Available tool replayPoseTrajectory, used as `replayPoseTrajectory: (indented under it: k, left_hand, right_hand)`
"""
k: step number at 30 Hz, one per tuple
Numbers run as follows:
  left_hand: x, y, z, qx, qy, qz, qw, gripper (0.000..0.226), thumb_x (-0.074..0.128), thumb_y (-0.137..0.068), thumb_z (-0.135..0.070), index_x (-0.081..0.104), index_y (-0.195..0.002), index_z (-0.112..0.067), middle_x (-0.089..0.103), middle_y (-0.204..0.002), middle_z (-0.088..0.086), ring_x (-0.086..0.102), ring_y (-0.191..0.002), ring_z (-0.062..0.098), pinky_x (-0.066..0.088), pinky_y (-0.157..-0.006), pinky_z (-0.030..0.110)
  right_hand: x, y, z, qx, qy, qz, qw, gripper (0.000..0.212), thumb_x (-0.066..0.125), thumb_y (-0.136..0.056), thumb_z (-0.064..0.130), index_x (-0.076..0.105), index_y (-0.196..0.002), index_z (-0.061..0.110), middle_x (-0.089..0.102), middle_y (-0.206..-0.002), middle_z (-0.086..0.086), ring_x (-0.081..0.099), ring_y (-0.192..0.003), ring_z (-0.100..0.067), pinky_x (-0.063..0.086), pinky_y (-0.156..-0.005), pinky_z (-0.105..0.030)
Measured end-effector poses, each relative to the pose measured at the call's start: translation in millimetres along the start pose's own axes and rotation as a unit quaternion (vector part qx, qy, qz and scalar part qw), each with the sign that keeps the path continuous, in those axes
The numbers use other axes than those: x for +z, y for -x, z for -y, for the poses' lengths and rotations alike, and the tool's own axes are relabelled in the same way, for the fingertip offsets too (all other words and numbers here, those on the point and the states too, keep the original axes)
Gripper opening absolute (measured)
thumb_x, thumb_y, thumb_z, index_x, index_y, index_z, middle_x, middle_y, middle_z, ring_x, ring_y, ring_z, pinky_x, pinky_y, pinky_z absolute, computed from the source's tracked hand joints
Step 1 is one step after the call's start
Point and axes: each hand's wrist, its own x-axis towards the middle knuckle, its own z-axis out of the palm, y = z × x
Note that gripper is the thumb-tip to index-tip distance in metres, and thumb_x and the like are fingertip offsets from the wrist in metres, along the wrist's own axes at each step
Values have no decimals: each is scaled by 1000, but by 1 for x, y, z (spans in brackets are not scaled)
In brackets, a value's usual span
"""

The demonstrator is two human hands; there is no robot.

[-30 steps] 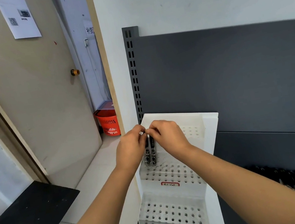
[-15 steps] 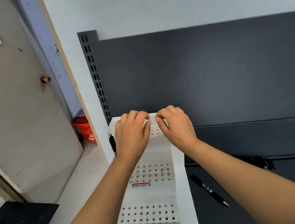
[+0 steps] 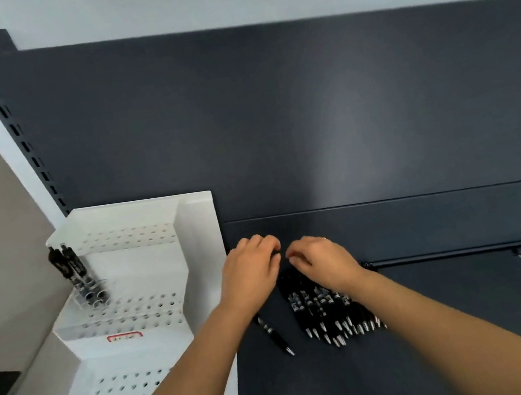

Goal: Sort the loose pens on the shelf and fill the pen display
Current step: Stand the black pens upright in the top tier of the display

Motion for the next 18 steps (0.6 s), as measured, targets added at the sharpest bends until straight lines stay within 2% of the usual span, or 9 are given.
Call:
replayPoseTrajectory:
  k: [8, 13, 18]
  left_hand:
    - [56, 25, -13, -135, 2, 109, 985, 21, 46, -94, -26, 54, -113, -21, 56, -107, -2, 52, -102, 19, 46, -80, 31]
    - [75, 36, -9, -263, 3, 226, 938, 36, 49, -92, -25, 43, -126, -17, 44, -125, 7, 51, -111, 28, 48, -84, 38]
    - [89, 41, 3, -317, 5, 280, 906, 39, 46, -93, -25, 37, -129, -14, 41, -127, 11, 55, -107, 32, 47, -84, 36]
  right_hand:
    - [34, 10, -49, 13, -31, 97, 995, 25, 50, -95, 22, 62, -116, 16, 62, -113, -5, 60, -103, -23, 49, -88, -35]
    - [61, 2, -49, 0, -32, 128, 991, 27, 50, -94, 17, 63, -116, 12, 61, -117, -9, 58, -109, -27, 46, -93, -35]
    - [89, -15, -35, 12, 28, 148, 989, 29, 48, -94, 15, 60, -119, 8, 55, -121, -15, 53, -114, -35, 48, -92, -38]
